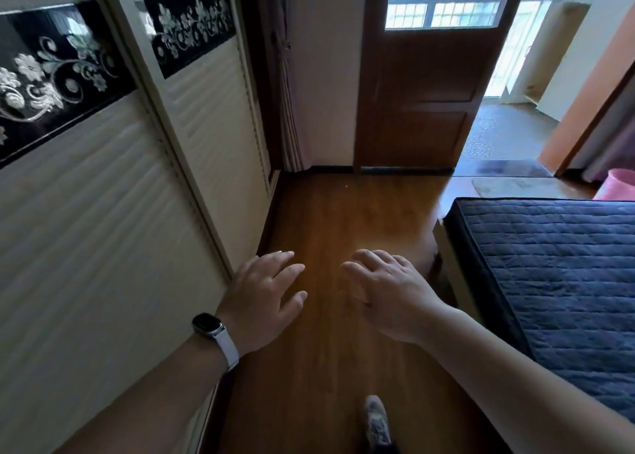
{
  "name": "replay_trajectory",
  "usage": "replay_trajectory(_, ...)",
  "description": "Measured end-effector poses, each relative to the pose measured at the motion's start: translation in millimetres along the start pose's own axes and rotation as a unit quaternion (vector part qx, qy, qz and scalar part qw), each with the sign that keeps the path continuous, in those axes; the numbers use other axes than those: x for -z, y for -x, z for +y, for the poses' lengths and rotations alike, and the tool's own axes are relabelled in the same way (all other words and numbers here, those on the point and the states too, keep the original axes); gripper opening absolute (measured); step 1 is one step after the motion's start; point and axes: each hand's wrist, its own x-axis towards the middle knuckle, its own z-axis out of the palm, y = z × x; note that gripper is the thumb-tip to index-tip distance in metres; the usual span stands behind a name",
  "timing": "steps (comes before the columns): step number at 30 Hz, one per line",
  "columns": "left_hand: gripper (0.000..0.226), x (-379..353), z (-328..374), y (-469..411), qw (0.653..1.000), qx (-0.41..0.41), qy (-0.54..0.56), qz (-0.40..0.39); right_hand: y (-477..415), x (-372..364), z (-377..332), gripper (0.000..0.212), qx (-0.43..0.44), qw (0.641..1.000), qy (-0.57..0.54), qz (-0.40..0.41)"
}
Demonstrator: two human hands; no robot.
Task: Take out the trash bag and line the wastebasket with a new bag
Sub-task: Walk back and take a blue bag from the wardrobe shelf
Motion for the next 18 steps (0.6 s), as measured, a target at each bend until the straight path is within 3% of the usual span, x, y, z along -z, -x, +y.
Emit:
replay_trajectory(7,0.048,-20.3,-31.1,-104.1,0.998,0.051,-0.014,-0.017,-112.1,-3.3,78.4,0.053,0.052,0.998,-0.019,-0.003)
replay_trajectory(18,0.043,-10.0,-77.4,-227.7,0.987,0.090,-0.124,0.042,-277.1,13.7,159.6,0.050,0.156,0.987,-0.034,0.016)
